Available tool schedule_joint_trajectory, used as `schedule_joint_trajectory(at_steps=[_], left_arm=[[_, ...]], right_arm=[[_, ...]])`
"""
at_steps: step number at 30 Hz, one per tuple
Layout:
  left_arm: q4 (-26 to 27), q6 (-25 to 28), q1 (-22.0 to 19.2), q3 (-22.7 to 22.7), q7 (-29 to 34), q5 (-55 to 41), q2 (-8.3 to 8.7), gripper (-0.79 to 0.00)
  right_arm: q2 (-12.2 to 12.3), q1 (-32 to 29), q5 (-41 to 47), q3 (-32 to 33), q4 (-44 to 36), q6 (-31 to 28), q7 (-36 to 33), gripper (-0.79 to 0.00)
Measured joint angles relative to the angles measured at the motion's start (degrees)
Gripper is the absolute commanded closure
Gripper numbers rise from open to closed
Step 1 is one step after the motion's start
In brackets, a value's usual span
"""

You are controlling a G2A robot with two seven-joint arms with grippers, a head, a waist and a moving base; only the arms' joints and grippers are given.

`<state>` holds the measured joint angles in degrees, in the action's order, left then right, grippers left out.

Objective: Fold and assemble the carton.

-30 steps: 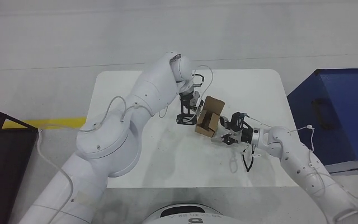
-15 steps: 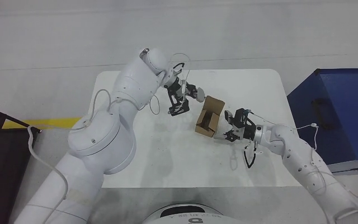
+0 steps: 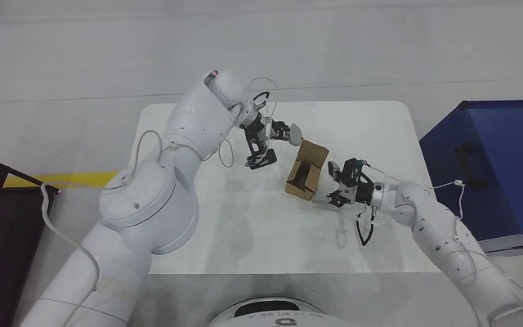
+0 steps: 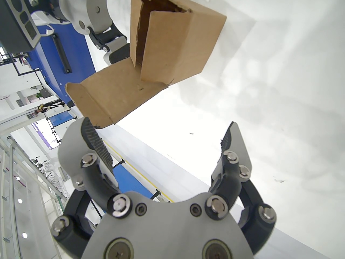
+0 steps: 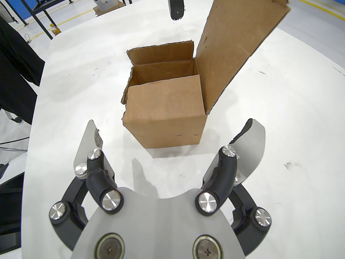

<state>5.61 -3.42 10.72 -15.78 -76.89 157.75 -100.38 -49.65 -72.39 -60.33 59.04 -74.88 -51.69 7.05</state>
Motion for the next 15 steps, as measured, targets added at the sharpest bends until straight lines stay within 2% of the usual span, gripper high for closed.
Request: schedule_joint_trajectory(at_steps=[4, 7, 10, 15], left_arm=[[0.61, -1.24, 0.63, 0.35, 0.13, 0.45, 0.24, -0.785], [0.48, -5.15, 0.75, 0.34, -4.64, -0.35, 1.22, -0.785], [0.69, -6.91, 0.66, 1.21, -8.51, 0.82, 1.98, -0.785], [5.02, -7.0, 1.07, 3.21, -8.49, 4.12, 2.53, -0.748]], right_arm=[[0.0, 0.0, 0.0, 0.0, 0.0, 0.0, 0.0, -0.785], [-0.16, -0.66, 0.93, -0.01, -0.28, 0.9, 0.68, -0.785], [-0.32, -1.76, 1.84, 0.18, 0.05, 1.18, 2.4, -0.785], [-0.75, -3.01, 6.26, 0.74, 4.16, -2.47, 8.13, -0.785]])
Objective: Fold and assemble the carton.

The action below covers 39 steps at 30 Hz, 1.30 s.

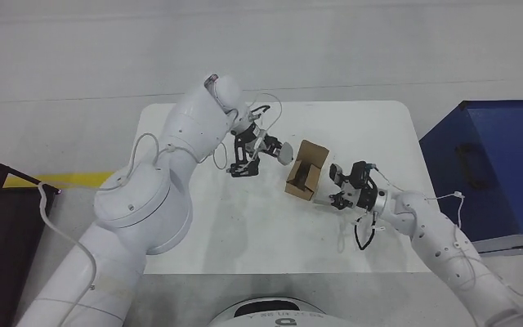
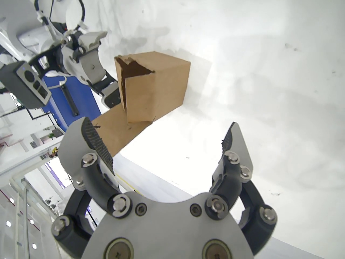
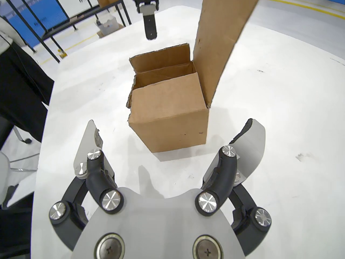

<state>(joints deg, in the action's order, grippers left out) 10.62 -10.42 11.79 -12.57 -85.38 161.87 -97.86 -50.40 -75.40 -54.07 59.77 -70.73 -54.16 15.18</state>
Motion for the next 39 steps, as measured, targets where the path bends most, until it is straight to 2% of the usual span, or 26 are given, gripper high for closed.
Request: schedule_joint_trajectory(at_steps=[3, 5, 7, 15, 19, 21, 23, 26, 29, 33, 36, 39], left_arm=[[2.71, 2.83, 0.21, 1.66, 2.88, 3.18, 0.09, -0.631], [4.54, 4.36, 0.64, 2.45, 3.98, 4.62, 0.11, -0.61], [6.66, 6.25, 1.28, 2.87, 5.04, 7.06, 0.09, -0.68], [11.14, 10.76, 3.12, 2.83, 6.46, 12.1, 0.13, -0.736], [12.4, 12.23, 3.23, 2.83, 7.19, 13.84, 0.03, -0.653], [12.96, 12.64, 3.21, 2.83, 7.25, 14.14, 0.0, -0.511], [13.34, 12.84, 3.17, 2.83, 7.19, 14.15, -0.01, -0.413], [14.06, 12.61, 2.96, 2.81, 7.01, 14.1, -0.01, -0.369], [14.89, 10.37, 2.07, 1.85, 6.57, 12.19, 0.3, -0.286], [14.78, 7.35, 0.9, 0.21, 6.07, 9.19, 1.38, -0.305], [15.23, 7.25, 0.68, 0.06, 6.07, 8.96, 2.02, -0.323], [16.14, 7.54, 0.63, 0.09, 6.32, 9.06, 2.57, -0.345]], right_arm=[[-0.38, 0.37, 3.11, 0.26, 4.08, -1.67, 1.87, -0.785], [-0.67, 0.62, 4.1, -0.05, 5.72, -2.86, 2.19, -0.785], [-0.96, 0.96, 3.61, -0.61, 6.87, -3.73, 1.91, -0.785], [-1.59, 0.83, -0.7, -3.98, 6.57, -3.85, 1.71, -0.785], [-1.8, 1.11, -2.48, -5.74, 5.74, -3.84, 1.73, -0.779], [-1.86, 1.37, -3.19, -6.33, 5.43, -3.84, 2.0, -0.782], [-1.86, 1.54, -3.65, -6.62, 5.32, -3.84, 2.38, -0.782], [-1.73, 1.63, -4.4, -6.63, 5.21, -3.84, 3.35, -0.785], [-1.09, 1.05, -6.13, -4.78, 4.83, -3.58, 5.91, -0.785], [1.01, -3.93, -12.09, 1.86, 0.1, -1.76, 14.45, -0.785], [2.59, -9.15, -16.78, 7.02, -4.89, 0.86, 18.74, -0.773], [3.48, -13.15, -20.14, 10.49, -9.44, 4.74, 17.37, -0.727]])
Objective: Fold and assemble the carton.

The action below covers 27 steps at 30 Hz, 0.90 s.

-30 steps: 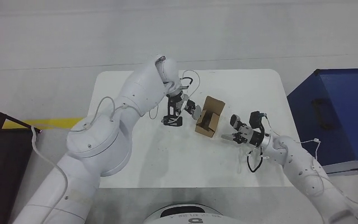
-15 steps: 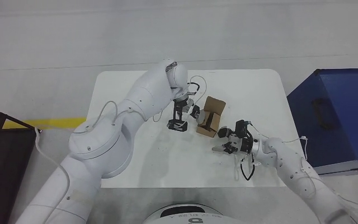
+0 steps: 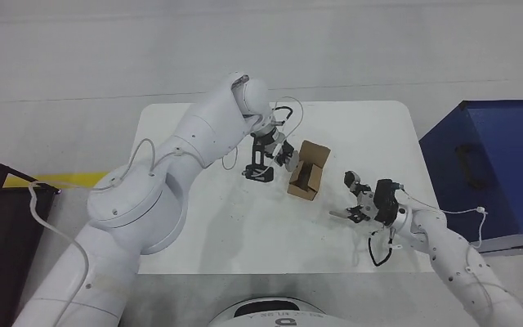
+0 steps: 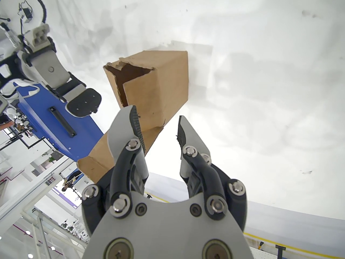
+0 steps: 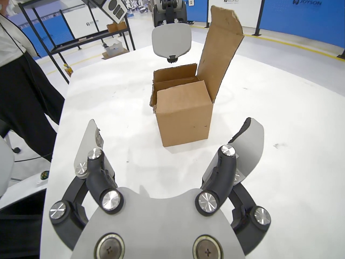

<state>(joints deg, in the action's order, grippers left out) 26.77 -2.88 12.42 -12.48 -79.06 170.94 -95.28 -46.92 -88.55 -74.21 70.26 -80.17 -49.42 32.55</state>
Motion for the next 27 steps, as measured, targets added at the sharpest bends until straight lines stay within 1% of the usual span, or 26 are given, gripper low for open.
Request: schedule_joint_trajectory(at_steps=[2, 4, 6, 9, 10, 12, 16, 20, 22, 24, 27], left_arm=[[0.4, 0.44, -0.05, 0.09, 0.1, 0.24, 0.34, -0.36], [0.93, 1.06, -0.01, 0.49, 0.08, 1.03, 0.71, -0.372], [1.55, 1.44, 0.45, 0.9, -0.02, 1.57, 1.02, -0.385], [2.58, 2.11, 1.06, 1.52, 0.47, 2.44, 1.3, -0.413], [2.87, 2.3, 1.15, 1.64, 0.65, 2.62, 1.35, -0.425], [3.49, 2.77, 1.22, 1.92, 1.06, 3.07, 1.45, -0.425], [4.65, 2.66, 1.36, 2.2, 1.22, 3.2, 1.55, -0.446], [5.19, 3.37, 1.45, 2.66, 1.47, 3.77, 1.5, -0.413], [5.34, 4.35, 1.63, 2.75, 1.91, 4.58, 1.34, -0.413], [5.46, 4.83, 1.86, 2.74, 1.98, 5.06, 1.16, -0.391], [5.43, 5.03, 1.98, 2.73, 1.81, 5.08, 0.89, -0.385]], right_arm=[[0.12, -1.2, -1.27, 0.77, -2.19, 3.08, -3.4, -0.714], [-0.08, -1.82, -1.66, 0.39, -4.62, 6.72, -8.79, -0.674], [-0.44, -1.77, -0.93, -0.61, -6.81, 9.33, -13.93, -0.662], [-0.86, -1.17, 0.31, -1.7, -8.78, 10.7, -18.85, -0.65], [-0.92, -1.05, 0.58, -1.82, -9.15, 10.72, -19.71, -0.64], [-1.01, -0.91, 1.1, -1.87, -9.84, 10.48, -21.06, -0.597], [-1.07, -1.1, 1.38, -1.73, -10.91, 9.76, -22.33, -0.573], [-1.14, -1.32, 1.23, -1.93, -12.04, 8.77, -23.44, -0.551], [-1.2, -1.32, 1.12, -2.1, -12.53, 8.37, -23.86, -0.554], [-1.26, -1.31, 1.07, -2.23, -12.85, 8.01, -24.12, -0.548], [-1.33, -1.26, 1.14, -2.24, -12.97, 7.47, -24.29, -0.536]])
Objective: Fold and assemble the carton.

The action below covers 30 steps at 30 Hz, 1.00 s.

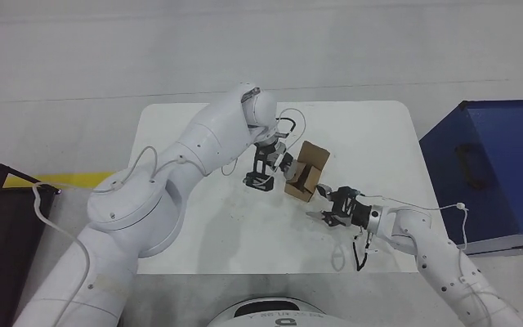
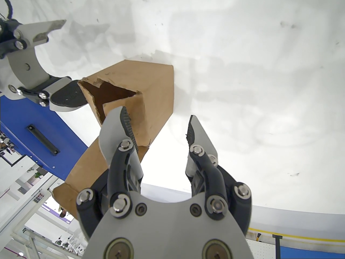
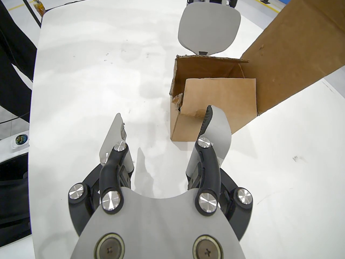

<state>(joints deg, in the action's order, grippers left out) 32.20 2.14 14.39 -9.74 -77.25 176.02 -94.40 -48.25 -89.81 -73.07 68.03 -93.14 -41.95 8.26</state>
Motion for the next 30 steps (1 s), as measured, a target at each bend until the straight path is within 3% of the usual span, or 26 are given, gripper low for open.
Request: schedule_joint_trajectory(at_steps=[3, 7, 18, 26, 30], left_arm=[[-0.22, 0.0, -0.05, 0.0, -0.21, -0.02, -0.27, -0.372], [-0.6, 0.08, -0.14, 0.0, -0.69, -0.02, -0.67, -0.271], [-2.63, 0.28, 0.12, 0.0, -1.81, -0.02, -2.33, -0.283], [-5.26, 1.22, -0.16, 0.0, -0.98, -0.02, -3.82, -0.2], [-6.56, 1.78, -0.26, 0.0, -0.4, -0.02, -4.72, -0.215]], right_arm=[[-0.06, 0.03, 0.07, 0.07, 0.06, -0.46, -0.11, -0.523], [-0.16, 0.11, -0.1, -0.01, -0.02, -0.83, -0.37, -0.523], [-0.44, 0.46, -0.26, -0.23, -0.07, -1.87, -1.13, -0.517], [-0.59, 0.7, 0.01, -0.11, -0.05, -2.52, -1.53, -0.502], [-0.62, 0.71, 0.22, 0.21, 0.14, -2.86, -1.59, -0.499]])
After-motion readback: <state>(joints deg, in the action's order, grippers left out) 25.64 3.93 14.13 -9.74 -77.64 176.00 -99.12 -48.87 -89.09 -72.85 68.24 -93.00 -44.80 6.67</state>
